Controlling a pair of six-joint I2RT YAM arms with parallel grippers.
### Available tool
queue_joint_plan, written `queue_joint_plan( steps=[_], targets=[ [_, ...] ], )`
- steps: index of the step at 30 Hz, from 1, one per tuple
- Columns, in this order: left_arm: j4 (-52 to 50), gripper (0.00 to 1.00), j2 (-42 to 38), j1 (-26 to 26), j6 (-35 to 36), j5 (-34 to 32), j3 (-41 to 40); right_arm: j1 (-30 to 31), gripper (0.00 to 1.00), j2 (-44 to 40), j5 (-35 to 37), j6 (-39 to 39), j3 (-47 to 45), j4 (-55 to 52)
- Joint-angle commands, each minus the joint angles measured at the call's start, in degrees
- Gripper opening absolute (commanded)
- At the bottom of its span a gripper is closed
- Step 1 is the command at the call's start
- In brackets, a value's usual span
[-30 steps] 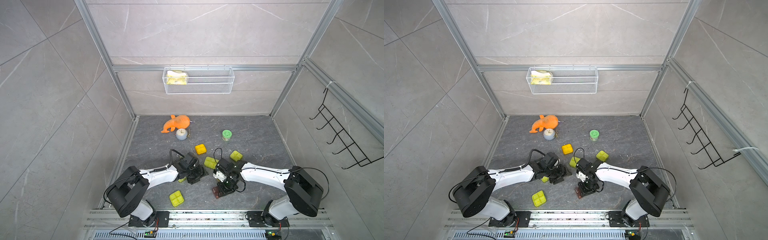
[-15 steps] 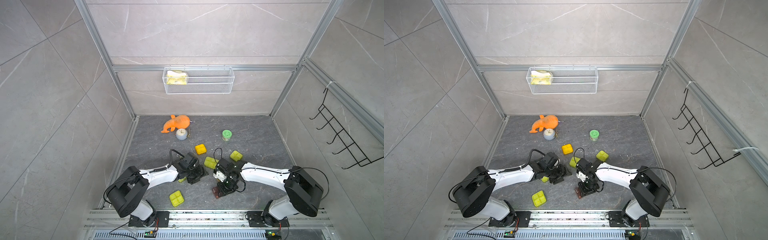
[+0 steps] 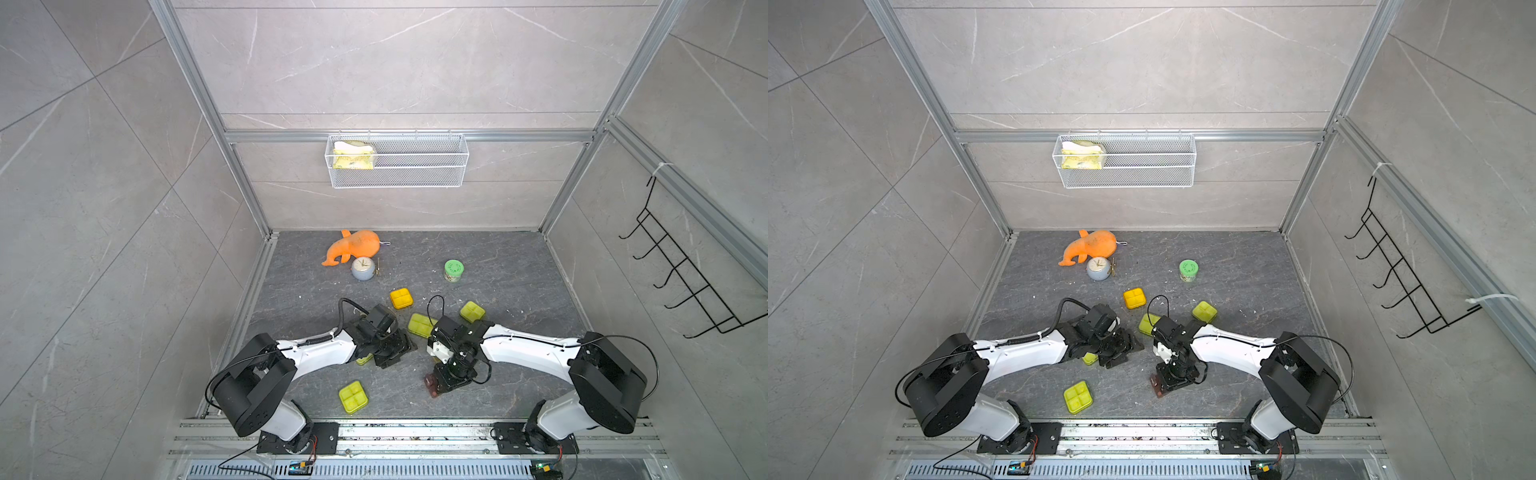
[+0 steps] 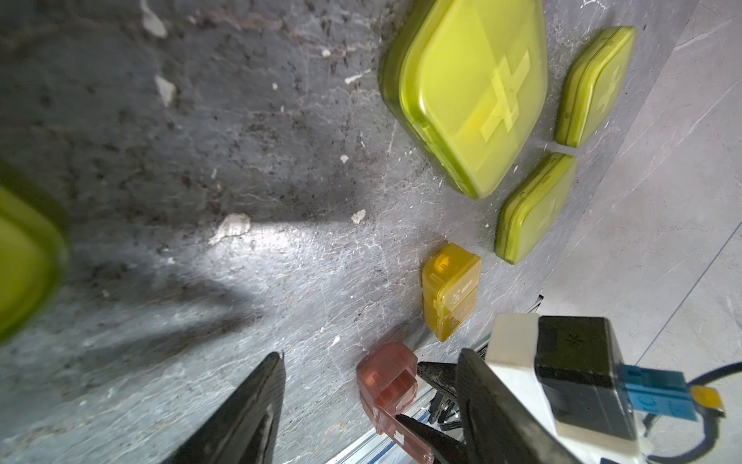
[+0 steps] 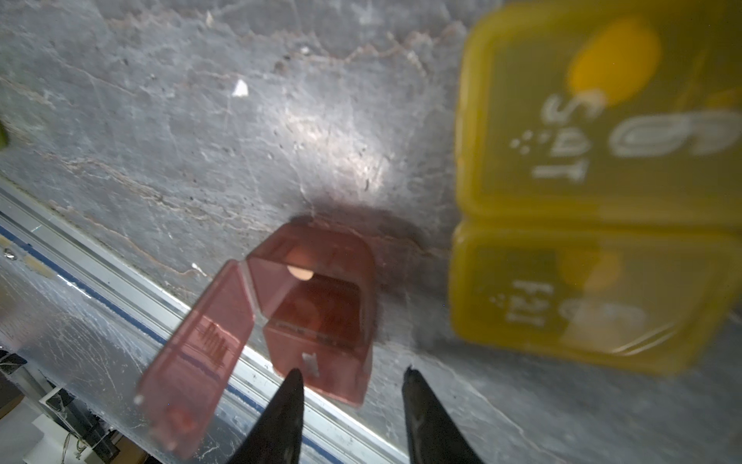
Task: Close pillboxes
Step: Close the lid on the pillbox.
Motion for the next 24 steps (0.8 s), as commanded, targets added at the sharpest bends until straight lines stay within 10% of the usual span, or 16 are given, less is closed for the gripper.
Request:
queue_joint_plan(
  steps=[1, 14, 24],
  targets=[
    [-0.56, 0.70, -1.91, -0.22, 0.90, 0.90, -0.78, 0.07, 0.46, -2.23, 1.02, -0.33, 1.16, -2.80],
    [-2.34, 0.70, -2.56, 0.67, 2.65, 0.86, 0.13, 0.08, 0.81, -9.27, 0.62, 1.79, 0.59, -5.63],
    [-9.73, 0.70, -7.11, 2.40, 3.18, -1.70, 3.77, 0.05, 0.87, -6.88, 0.85, -3.25, 12.30, -12.72]
  ],
)
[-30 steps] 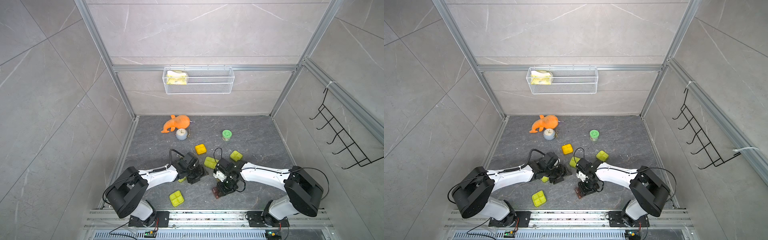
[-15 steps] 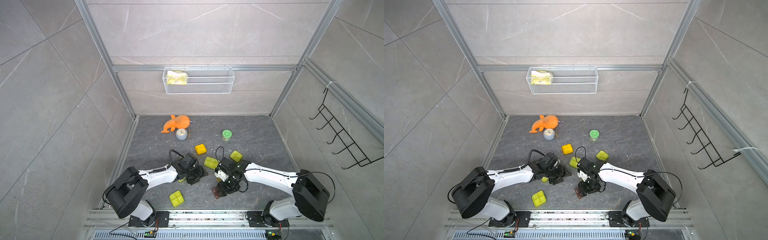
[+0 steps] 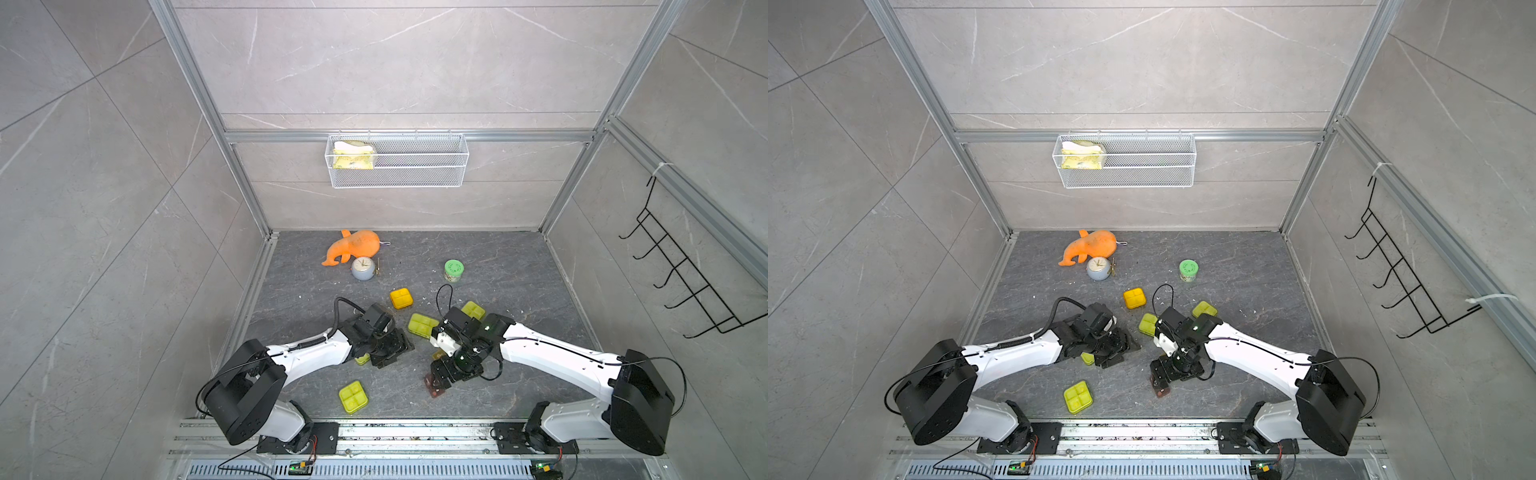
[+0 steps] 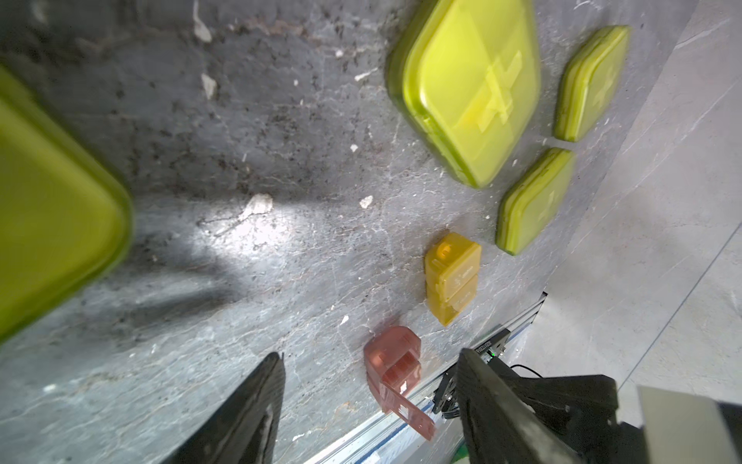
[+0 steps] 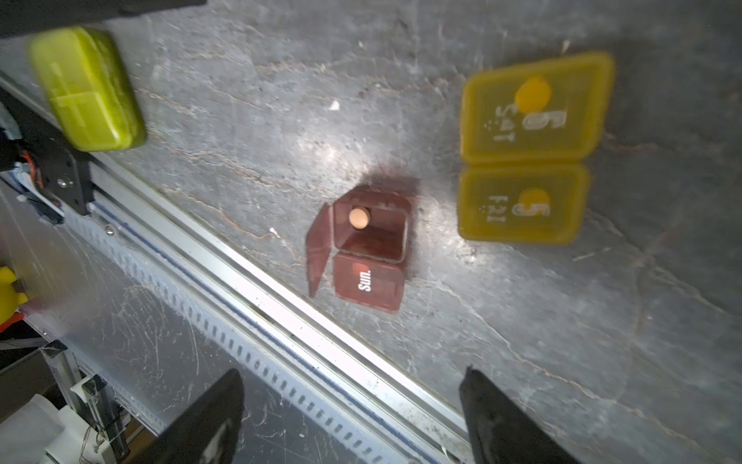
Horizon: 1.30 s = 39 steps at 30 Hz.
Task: Close pillboxes
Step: Close the lid on the pillbox.
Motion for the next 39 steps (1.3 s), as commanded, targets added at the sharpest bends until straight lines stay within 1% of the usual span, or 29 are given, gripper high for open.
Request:
queue_joint_plan(
  steps=[1, 3, 4, 5, 12, 16, 19, 23, 26, 29, 33, 36, 39],
  targets=[
    [-4.93, 0.70, -3.94, 1.09, 1.14, -1.98, 2.95, 0.02, 0.89, 2.73, 0.59, -4.29, 6.41, -4.64],
    [-7.27, 0.70, -6.32, 1.17, -0.46, -3.69, 3.39, 0.03, 0.92, 4.67, 0.42, -5.81, 9.90, -6.49],
    [-8.10, 0.70, -7.87, 1.10, -1.64, -4.61, 3.50, 0.07, 0.97, 5.75, 0.20, -6.54, 11.90, -7.75],
    [-8.47, 0.70, -9.39, 1.01, -2.83, -5.18, 3.45, 0.14, 0.98, 6.49, 0.06, -7.08, 13.82, -8.46],
    [-20.35, 0.70, -21.76, -0.17, -8.32, -9.80, 2.90, 0.06, 1.00, 9.36, 0.18, -8.62, 17.95, -8.50],
    [-22.35, 0.70, -28.63, -2.27, -12.29, -13.35, 0.25, 0.03, 1.00, 11.28, 0.32, -11.01, 18.67, -7.86],
    [-22.27, 0.71, -31.16, -2.77, -13.52, -14.30, -1.12, 0.08, 1.00, 12.32, 1.57, -11.23, 20.15, -9.74],
    [-18.84, 0.73, -30.02, -1.82, -11.17, -13.09, -1.93, 0.10, 1.00, 10.57, 4.36, -8.87, 19.98, -9.33],
    [-14.37, 0.73, -25.65, 0.99, -8.97, -7.45, -1.44, 0.11, 1.00, 9.07, 5.00, -4.02, 19.39, -8.58],
    [-17.82, 0.73, -20.95, 2.23, -3.01, -5.18, 3.75, 0.07, 1.00, 8.76, 3.29, -0.99, 18.03, -5.67],
    [-20.41, 0.73, -17.91, 3.51, 2.38, -2.01, 7.65, 0.11, 1.00, 10.55, 5.61, -1.39, 22.10, -9.69],
    [-19.78, 0.73, -17.73, 5.62, 4.03, 0.01, 7.13, 0.07, 1.00, 10.19, 7.65, -1.48, 24.56, -11.44],
    [-17.42, 0.73, -18.49, 8.17, 4.12, 2.61, 5.64, 0.11, 1.00, 9.89, 8.61, -0.52, 25.20, -12.06]
  ],
)
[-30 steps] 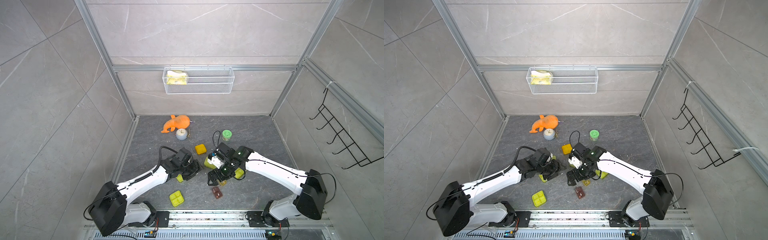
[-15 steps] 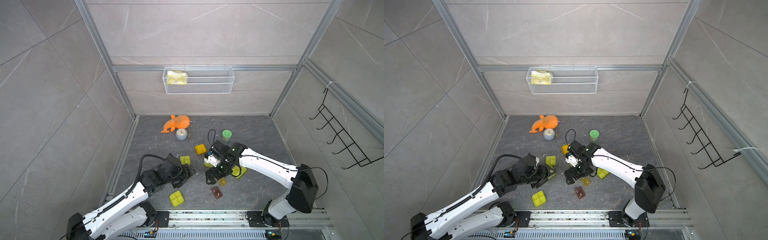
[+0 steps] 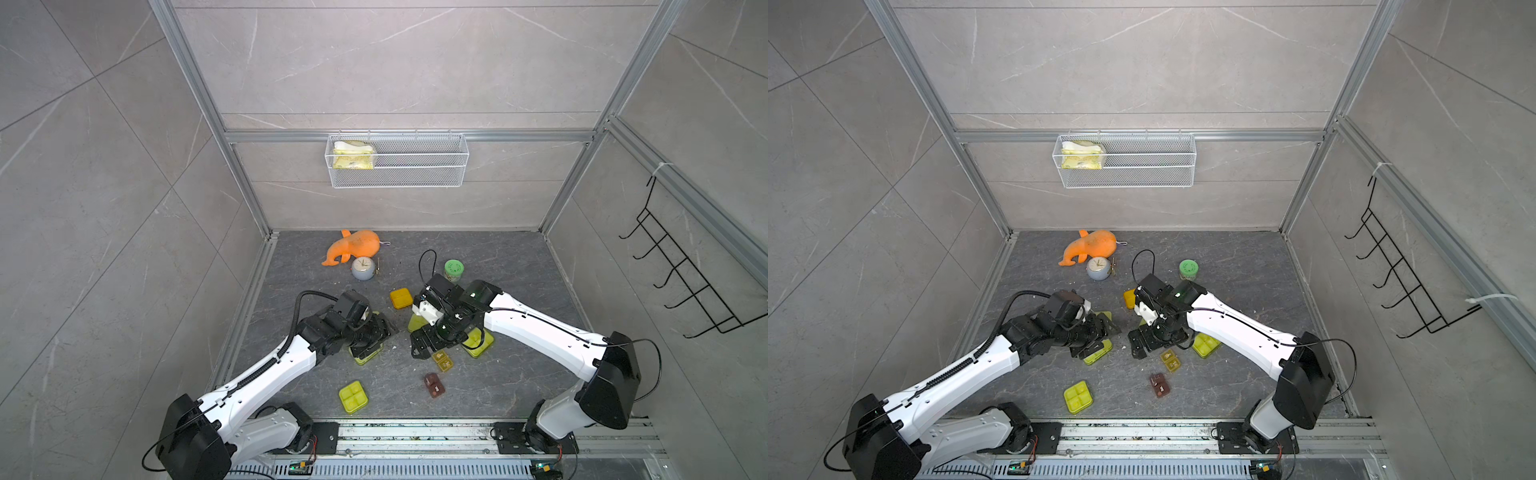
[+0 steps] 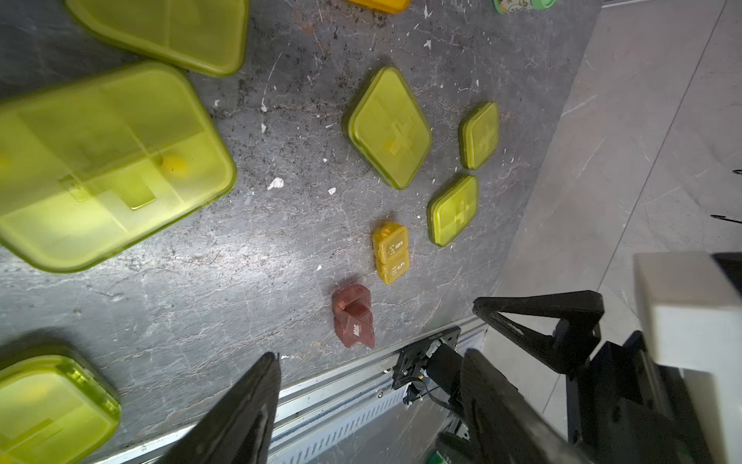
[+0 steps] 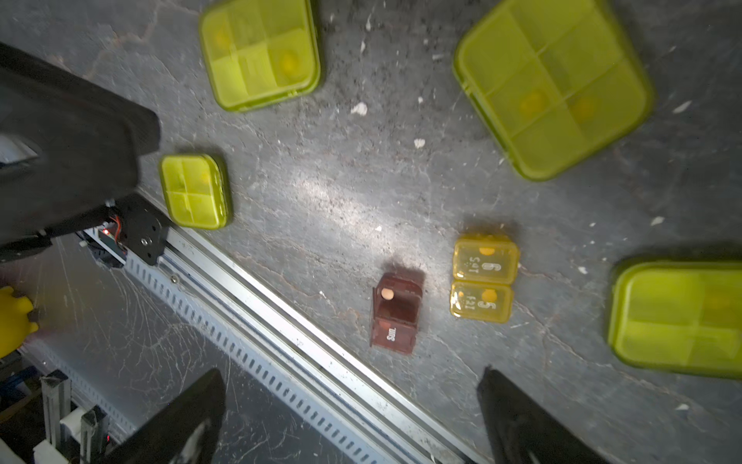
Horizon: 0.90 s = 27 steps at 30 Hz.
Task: Close pillboxes
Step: Close the lid on the pillbox.
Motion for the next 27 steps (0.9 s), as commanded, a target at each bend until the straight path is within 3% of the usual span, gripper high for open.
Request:
queue_joint_plan(
  steps=[1, 15, 27],
  targets=[
    [1.54, 0.73, -1.12, 2.45, 3.05, 4.71, -0.45, 0.10, 1.00, -0.76, 2.19, 2.57, 1.10, -2.60],
    [-0.40, 0.74, -6.86, 5.43, 3.40, 6.77, -4.12, 0.77, 0.97, 0.80, -1.12, 3.63, -5.55, 1.99],
    [4.47, 0.74, -7.29, 5.42, -0.60, 6.85, -7.99, 2.21, 0.92, 0.35, -3.50, 4.52, -14.12, 6.79]
  ],
)
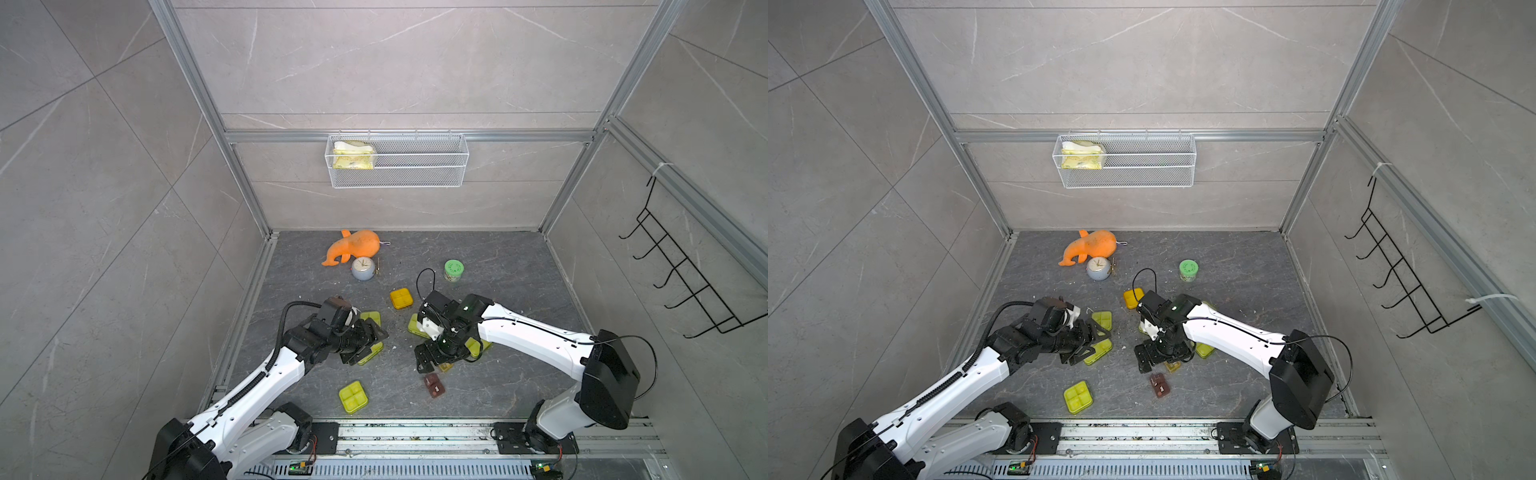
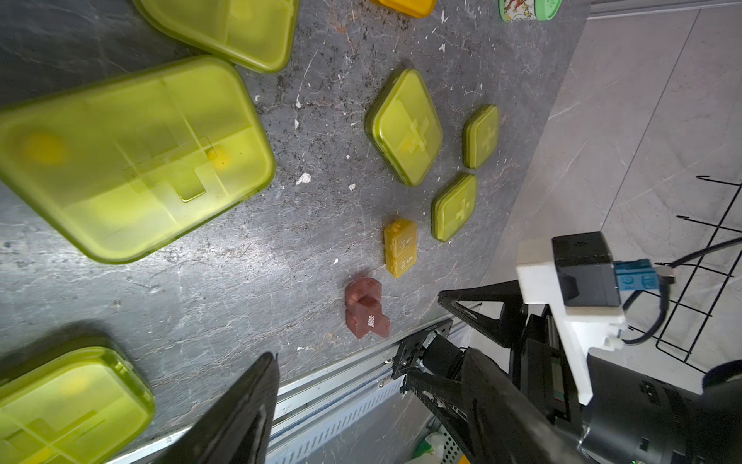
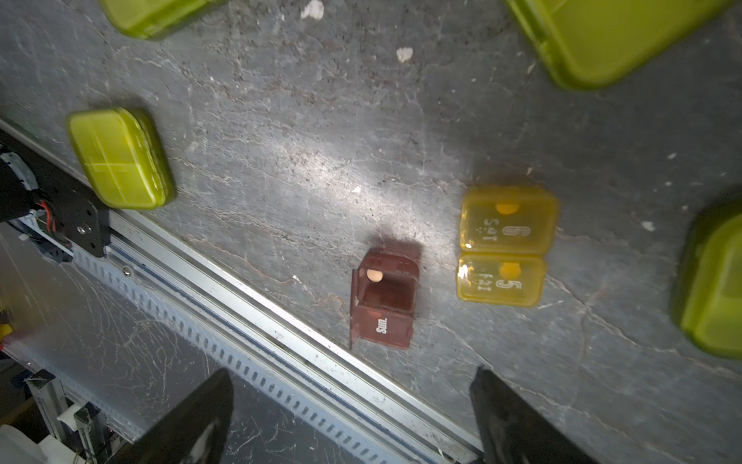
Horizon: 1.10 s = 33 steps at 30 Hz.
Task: Close pillboxes
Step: Close the lid on the pillbox.
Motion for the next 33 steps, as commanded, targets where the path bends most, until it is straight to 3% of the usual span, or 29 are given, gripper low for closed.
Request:
queue_joint_plan(
  steps=[1, 33],
  targets=[
    [3.29, 0.74, -0.74, 0.17, -1.98, 1.75, -0.76, 0.95, 0.92, 0.30, -1.58, 1.50, -2.40, 2.53],
    [4.39, 0.74, -0.74, -2.23, -4.86, 1.17, -4.69, 2.74, 0.86, 3.47, -3.51, 2.65, -9.53, 9.42]
  ],
)
